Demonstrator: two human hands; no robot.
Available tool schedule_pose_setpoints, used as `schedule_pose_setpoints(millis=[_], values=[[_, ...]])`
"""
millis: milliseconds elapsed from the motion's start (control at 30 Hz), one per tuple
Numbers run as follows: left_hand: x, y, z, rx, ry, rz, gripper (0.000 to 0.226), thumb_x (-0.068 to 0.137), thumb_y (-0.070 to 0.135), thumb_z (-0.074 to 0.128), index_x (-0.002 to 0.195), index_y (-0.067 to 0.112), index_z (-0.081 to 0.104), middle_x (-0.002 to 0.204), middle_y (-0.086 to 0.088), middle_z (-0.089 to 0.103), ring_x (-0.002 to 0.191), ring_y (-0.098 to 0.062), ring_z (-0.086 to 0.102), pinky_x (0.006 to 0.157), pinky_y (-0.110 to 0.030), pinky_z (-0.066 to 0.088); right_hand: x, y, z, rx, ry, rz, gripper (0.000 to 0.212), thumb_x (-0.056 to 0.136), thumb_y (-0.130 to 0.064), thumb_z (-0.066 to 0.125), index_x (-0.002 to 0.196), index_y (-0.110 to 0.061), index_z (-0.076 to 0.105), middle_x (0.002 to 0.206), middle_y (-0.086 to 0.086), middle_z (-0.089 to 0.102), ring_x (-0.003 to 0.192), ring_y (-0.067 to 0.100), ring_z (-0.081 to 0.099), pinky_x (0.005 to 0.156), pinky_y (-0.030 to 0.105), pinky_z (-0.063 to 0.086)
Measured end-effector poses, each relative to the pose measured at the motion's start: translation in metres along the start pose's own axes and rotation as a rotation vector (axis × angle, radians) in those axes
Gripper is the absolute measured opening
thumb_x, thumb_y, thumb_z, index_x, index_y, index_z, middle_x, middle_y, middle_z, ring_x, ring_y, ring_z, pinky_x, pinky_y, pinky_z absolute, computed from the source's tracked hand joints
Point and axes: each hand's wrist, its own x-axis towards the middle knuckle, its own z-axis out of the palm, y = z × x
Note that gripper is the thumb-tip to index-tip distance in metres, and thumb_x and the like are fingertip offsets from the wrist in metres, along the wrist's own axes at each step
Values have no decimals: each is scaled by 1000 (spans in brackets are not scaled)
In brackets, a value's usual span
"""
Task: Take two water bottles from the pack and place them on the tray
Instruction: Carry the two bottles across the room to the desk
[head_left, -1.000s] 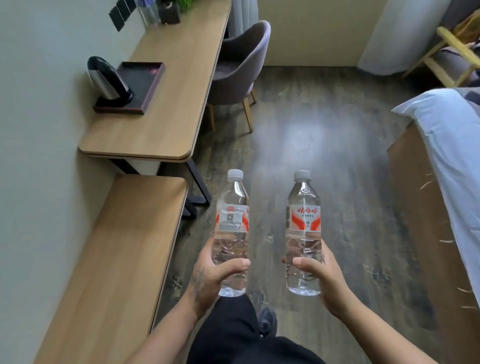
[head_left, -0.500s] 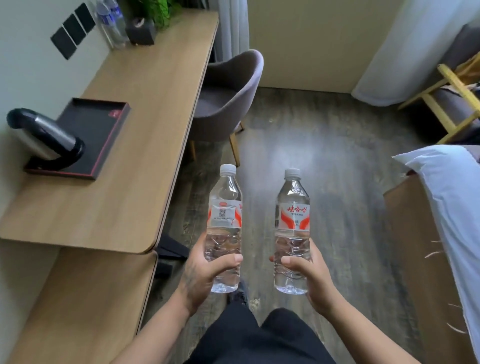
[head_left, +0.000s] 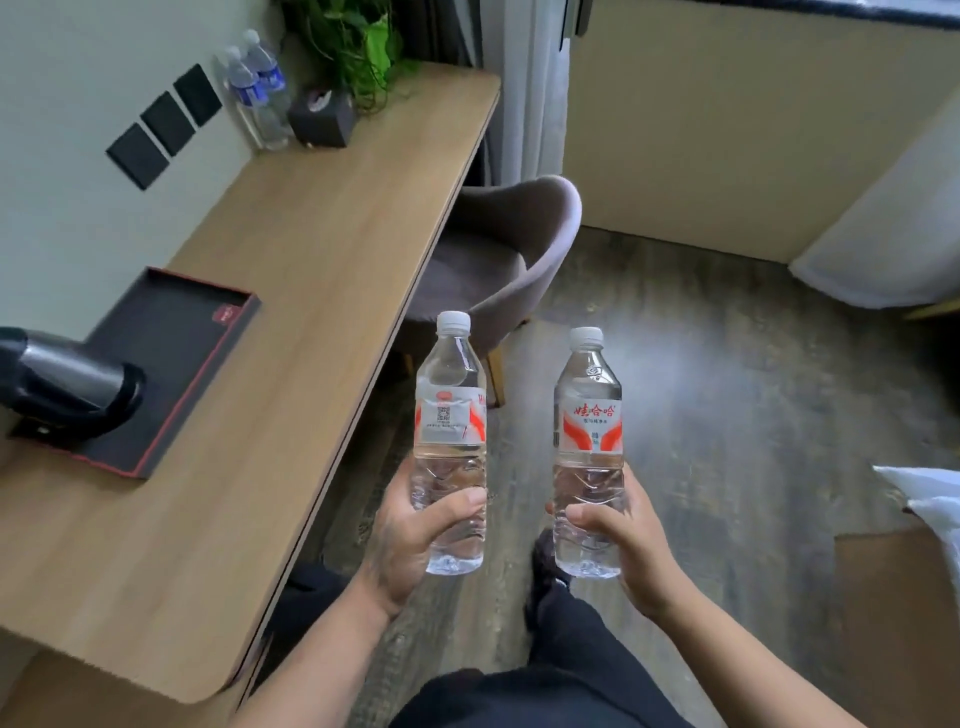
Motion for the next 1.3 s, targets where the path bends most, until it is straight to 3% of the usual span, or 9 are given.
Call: schedule_pose_setpoints(millis=[100, 300, 600, 733, 867, 933, 1033, 1200, 1300], values=[[42, 13, 21, -102, 104, -8, 61, 68, 30, 90, 125, 14, 74, 105, -16, 79, 84, -21, 79, 69, -29, 64, 63, -29, -23, -72, -96, 13, 62, 62, -35, 81, 123, -33, 68, 113, 3, 80, 100, 17, 78, 86, 32, 59], [91, 39, 35, -217, 300, 74, 54, 67, 29, 89, 116, 12, 74, 95, -13, 74, 74, -19, 73, 64, -28, 63, 167, -75, -26, -170, -357, 63, 58, 67, -33, 81, 123, -30, 68, 112, 11, 77, 99, 26, 74, 85, 38, 63], [102, 52, 0, -307, 695, 154, 51, 64, 37, 89, 112, 26, 78, 104, -23, 81, 85, -23, 79, 73, -30, 66, 257, -102, 63, -264, -746, 150, 50, 65, -31, 80, 114, -29, 69, 107, 21, 72, 90, 24, 71, 77, 34, 62], [107, 56, -30, -352, 837, 159, 59, 60, 43, 91, 115, 27, 77, 110, -24, 81, 91, -28, 81, 75, -33, 65, 282, -106, 109, -306, -876, 164, 54, 67, -31, 80, 119, -25, 66, 105, 21, 70, 91, 26, 68, 81, 42, 58], [114, 67, -59, -405, 875, 183, 55, 61, 38, 92, 113, 24, 77, 104, -25, 80, 83, -23, 81, 69, -29, 66, 305, -113, 153, -341, -952, 176, 54, 69, -29, 79, 121, -22, 66, 100, 8, 71, 92, 25, 66, 83, 43, 55], [116, 73, -72, -408, 890, 192, 53, 62, 37, 91, 112, 26, 77, 96, -15, 81, 81, -20, 80, 69, -28, 65, 312, -116, 172, -348, -971, 182, 54, 68, -29, 79, 120, -21, 67, 99, 7, 71, 92, 26, 66, 84, 44, 54], [118, 80, -85, -406, 921, 184, 52, 62, 38, 91, 111, 30, 76, 92, -2, 82, 79, -16, 80, 68, -27, 64, 321, -122, 197, -303, -1009, 228, 56, 67, -25, 80, 120, -14, 65, 97, 12, 68, 90, 31, 63, 82, 44, 53], [126, 88, -101, -423, 972, 167, 52, 62, 40, 92, 111, 29, 77, 93, -3, 83, 80, -16, 81, 68, -26, 64, 332, -132, 232, -189, -1087, 343, 64, 67, -12, 78, 123, 3, 53, 91, 20, 52, 82, 36, 43, 64, 40, 44], [134, 97, -112, -398, 983, 163, 53, 65, 41, 91, 114, 30, 76, 97, -3, 84, 86, -17, 81, 72, -27, 64, 344, -135, 250, -250, -1122, 314, 67, 66, -16, 78, 126, 1, 54, 92, 20, 55, 81, 36, 48, 70, 48, 43]])
